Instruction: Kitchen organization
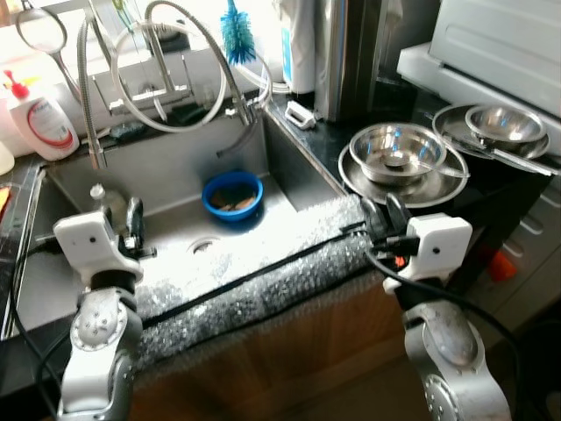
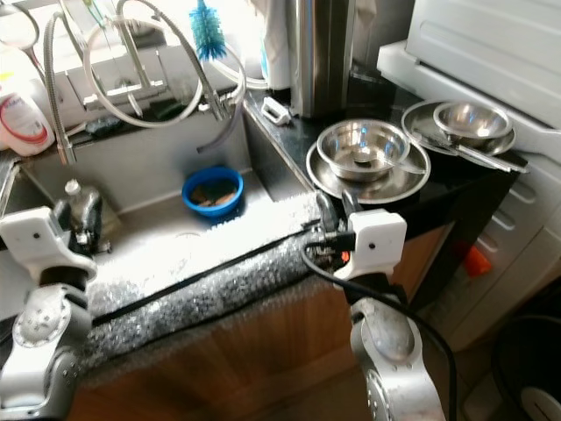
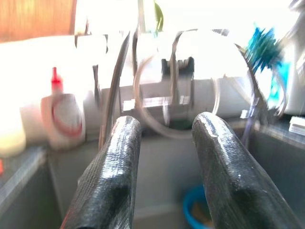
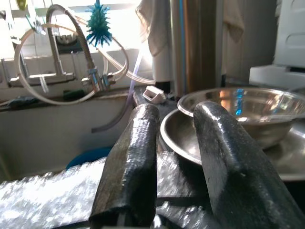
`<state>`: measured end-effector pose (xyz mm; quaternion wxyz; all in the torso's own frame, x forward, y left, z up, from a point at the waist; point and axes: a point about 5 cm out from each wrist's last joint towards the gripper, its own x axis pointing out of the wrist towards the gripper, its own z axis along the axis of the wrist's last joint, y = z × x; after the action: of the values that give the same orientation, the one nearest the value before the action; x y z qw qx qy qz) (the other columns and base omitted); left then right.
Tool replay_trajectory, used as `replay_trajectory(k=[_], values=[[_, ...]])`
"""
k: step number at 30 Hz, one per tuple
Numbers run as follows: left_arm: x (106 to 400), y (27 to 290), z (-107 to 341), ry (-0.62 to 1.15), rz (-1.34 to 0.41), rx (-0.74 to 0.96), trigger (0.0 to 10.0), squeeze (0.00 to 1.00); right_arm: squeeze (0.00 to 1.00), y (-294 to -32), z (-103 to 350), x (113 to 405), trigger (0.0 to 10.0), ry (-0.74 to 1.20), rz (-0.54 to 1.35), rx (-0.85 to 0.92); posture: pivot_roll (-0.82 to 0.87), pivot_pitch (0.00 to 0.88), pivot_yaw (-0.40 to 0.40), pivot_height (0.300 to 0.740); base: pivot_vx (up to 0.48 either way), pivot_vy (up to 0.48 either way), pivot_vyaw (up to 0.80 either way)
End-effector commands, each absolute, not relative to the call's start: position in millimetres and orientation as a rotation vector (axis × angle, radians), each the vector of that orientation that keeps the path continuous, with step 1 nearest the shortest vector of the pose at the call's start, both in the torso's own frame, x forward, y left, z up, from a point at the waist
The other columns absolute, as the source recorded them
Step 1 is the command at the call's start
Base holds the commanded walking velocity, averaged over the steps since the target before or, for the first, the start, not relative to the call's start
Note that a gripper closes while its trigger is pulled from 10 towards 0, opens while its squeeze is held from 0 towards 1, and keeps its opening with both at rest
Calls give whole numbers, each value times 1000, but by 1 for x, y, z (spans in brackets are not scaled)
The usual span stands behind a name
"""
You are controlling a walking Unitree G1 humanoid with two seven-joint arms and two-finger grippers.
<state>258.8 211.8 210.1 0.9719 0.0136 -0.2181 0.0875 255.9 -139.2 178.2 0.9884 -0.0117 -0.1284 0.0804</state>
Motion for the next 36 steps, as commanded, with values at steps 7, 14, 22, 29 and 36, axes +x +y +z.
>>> replay_trajectory(k=[7,14,22,29,36], values=[[236,230,197,-349,216,113,10000,0,1000,-156,200,265,10000,-316,81,-23,-160,56,112,740,0,0,0],[232,225,183,-286,220,93,10000,0,1000,-169,212,275,10000,-346,9,-54,-166,59,106,740,0,0,0],[236,216,179,-271,191,64,10000,0,902,-195,218,288,10000,-336,-146,-59,-172,68,110,740,0,0,0],[236,213,179,-266,180,58,10000,0,0,-201,215,296,10000,-310,-183,-63,-168,70,111,740,0,0,0],[237,210,177,-261,168,53,10000,0,0,-201,209,302,10000,-263,-191,-35,-167,72,117,740,0,0,0]])
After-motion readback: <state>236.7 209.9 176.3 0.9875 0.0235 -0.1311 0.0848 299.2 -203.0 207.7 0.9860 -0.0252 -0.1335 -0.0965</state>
